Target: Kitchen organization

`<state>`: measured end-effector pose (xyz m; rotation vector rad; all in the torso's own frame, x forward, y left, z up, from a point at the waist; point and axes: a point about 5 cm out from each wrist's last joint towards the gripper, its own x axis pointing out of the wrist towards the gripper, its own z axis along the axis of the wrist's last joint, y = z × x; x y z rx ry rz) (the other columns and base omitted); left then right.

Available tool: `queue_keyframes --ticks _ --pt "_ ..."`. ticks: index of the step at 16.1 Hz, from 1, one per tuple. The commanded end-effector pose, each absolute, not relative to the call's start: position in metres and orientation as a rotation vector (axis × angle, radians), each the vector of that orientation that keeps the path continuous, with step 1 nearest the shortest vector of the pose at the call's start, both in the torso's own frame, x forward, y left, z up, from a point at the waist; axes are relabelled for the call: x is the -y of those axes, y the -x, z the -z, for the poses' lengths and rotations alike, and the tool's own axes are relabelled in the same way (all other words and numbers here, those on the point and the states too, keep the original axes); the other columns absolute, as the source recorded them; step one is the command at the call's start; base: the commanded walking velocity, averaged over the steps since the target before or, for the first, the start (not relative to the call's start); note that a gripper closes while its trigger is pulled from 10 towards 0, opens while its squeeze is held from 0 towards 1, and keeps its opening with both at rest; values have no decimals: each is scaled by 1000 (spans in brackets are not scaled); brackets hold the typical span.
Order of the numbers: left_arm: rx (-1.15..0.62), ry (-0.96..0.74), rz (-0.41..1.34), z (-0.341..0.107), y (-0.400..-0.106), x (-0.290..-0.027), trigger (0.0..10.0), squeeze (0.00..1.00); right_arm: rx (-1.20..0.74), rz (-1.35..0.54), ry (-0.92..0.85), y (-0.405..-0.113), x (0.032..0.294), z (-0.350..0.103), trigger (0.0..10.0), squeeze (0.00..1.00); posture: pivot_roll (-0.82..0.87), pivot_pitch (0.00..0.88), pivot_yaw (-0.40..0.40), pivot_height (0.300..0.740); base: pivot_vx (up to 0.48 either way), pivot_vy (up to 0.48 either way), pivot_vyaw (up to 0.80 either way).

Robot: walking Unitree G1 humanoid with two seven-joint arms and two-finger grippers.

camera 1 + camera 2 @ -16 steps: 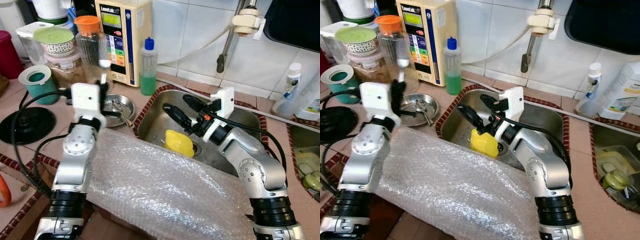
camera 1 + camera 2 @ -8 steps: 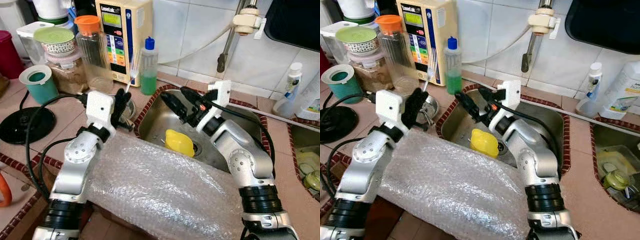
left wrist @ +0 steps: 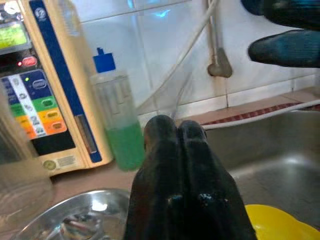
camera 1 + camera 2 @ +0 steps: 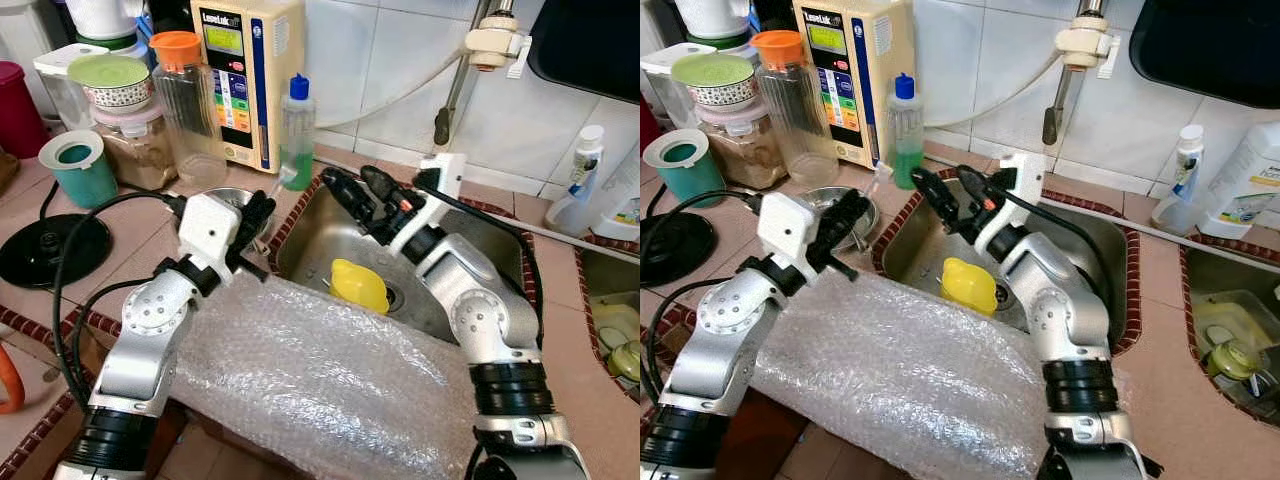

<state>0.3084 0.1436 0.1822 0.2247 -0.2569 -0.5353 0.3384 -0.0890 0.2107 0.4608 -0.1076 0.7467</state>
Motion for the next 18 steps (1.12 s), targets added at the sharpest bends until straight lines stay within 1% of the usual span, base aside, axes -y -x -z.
queue_keyframes --ticks 1,5,6,10,14,15,16,18 --pt "273 -255 587 -183 -305 -136 0 0 101 -754 -460 -340 87 -212 10000 0 174 0 -26 740 0 0 0" --pt "267 -284 686 -179 -298 -124 0 0 101 -748 -497 -340 86 -212 10000 0 156 0 -5 740 0 0 0" --pt "261 -295 693 -175 -297 -123 0 0 97 -735 -502 -340 89 -210 10000 0 156 0 -10 740 0 0 0" --pt "272 -312 647 -177 -300 -128 0 0 67 -727 -493 -340 96 -202 10000 0 168 0 -29 740 0 0 0" --pt "264 -305 565 -176 -304 -142 0 0 88 -728 -472 -339 95 -206 10000 0 130 0 -21 740 0 0 0" --pt "254 -301 513 -176 -308 -146 2706 0 89 -725 -465 -338 96 -207 10000 0 122 0 -22 740 0 0 0" --pt "229 -268 427 -173 -315 -152 10000 0 83 -718 -452 -336 101 -206 10000 0 124 0 -30 740 0 0 0" --pt "169 -177 294 -167 -323 -162 10000 0 76 -719 -427 -332 105 -205 10000 0 117 0 -38 740 0 0 0"
